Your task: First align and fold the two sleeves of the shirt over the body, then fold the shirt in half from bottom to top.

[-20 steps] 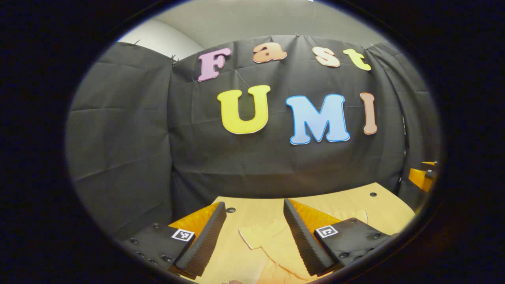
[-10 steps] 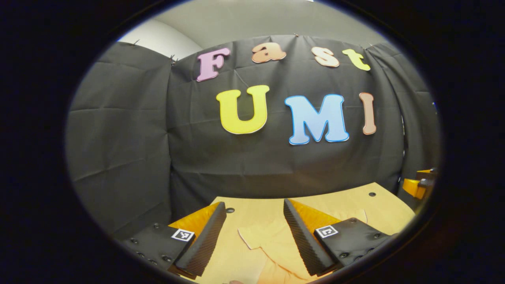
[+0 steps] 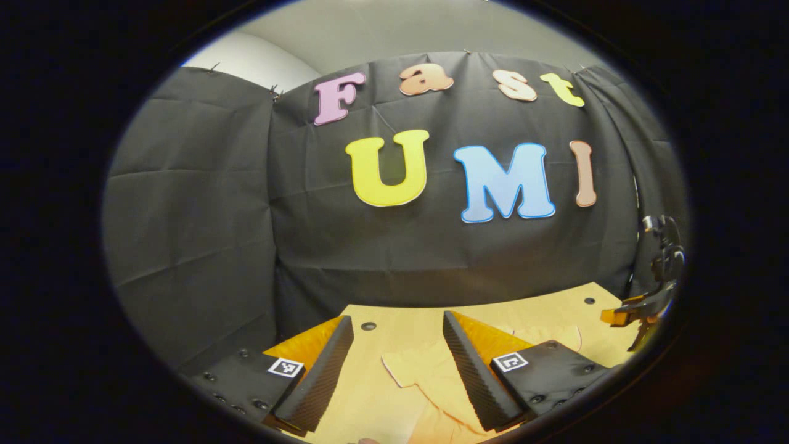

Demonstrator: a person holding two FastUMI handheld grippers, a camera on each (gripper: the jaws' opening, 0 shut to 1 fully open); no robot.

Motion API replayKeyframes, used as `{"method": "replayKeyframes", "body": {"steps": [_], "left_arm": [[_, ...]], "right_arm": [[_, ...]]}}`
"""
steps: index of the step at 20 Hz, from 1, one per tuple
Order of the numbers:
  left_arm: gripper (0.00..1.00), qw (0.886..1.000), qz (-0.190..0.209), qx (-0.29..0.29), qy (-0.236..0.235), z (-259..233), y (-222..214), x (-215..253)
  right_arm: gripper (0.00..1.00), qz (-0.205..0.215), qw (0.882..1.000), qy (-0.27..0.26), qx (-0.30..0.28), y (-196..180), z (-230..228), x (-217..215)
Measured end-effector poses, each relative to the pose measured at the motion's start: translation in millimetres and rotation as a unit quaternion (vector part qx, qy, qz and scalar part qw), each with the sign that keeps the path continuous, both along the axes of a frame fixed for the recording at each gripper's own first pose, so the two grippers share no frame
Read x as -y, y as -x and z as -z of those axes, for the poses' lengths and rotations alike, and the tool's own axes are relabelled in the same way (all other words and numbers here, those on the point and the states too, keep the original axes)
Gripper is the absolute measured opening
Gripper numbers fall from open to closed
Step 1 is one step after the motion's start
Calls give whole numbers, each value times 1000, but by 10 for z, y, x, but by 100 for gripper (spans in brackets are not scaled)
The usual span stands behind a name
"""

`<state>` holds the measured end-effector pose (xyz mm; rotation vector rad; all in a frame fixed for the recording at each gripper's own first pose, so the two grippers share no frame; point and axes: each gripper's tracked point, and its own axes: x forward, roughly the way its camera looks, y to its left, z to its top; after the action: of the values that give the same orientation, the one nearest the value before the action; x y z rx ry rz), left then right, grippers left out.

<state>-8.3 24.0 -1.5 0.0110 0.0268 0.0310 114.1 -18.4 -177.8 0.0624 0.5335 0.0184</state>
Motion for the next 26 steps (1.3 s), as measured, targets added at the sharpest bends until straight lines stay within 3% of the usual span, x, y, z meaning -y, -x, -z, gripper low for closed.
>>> {"method": "replayKeyframes", "body": {"steps": [12, 14, 17, 19, 20, 23, 24, 25, 26], "left_arm": [[99, 996, -85, -32, 8, 192, 41, -465], [96, 995, -96, -39, 12, 227, 26, -503], [100, 993, -106, -48, 19, 284, -11, -545], [96, 993, -108, -51, 21, 289, -48, -540], [100, 993, -108, -52, 22, 295, -63, -530], [100, 993, -107, -53, 22, 342, -61, -513], [100, 993, -107, -53, 21, 339, -58, -516], [100, 993, -107, -52, 20, 332, -52, -514], [100, 993, -107, -52, 19, 325, -44, -508]], "right_arm": [[98, 25, 985, -10, -168, -712, 1406, 17], [98, 28, 983, -7, -182, -747, 1527, 28], [98, 30, 981, -6, -193, -759, 1630, 33], [98, 25, 981, -6, -194, -760, 1646, 29], [98, 25, 981, -9, -193, -783, 1638, 26], [97, 17, 983, -8, -185, -802, 1641, 1], [82, 12, 983, -9, -183, -799, 1623, -20], [72, 5, 984, -14, -177, -824, 1617, -53], [53, 3, 984, -20, -175, -839, 1598, -77]]}}
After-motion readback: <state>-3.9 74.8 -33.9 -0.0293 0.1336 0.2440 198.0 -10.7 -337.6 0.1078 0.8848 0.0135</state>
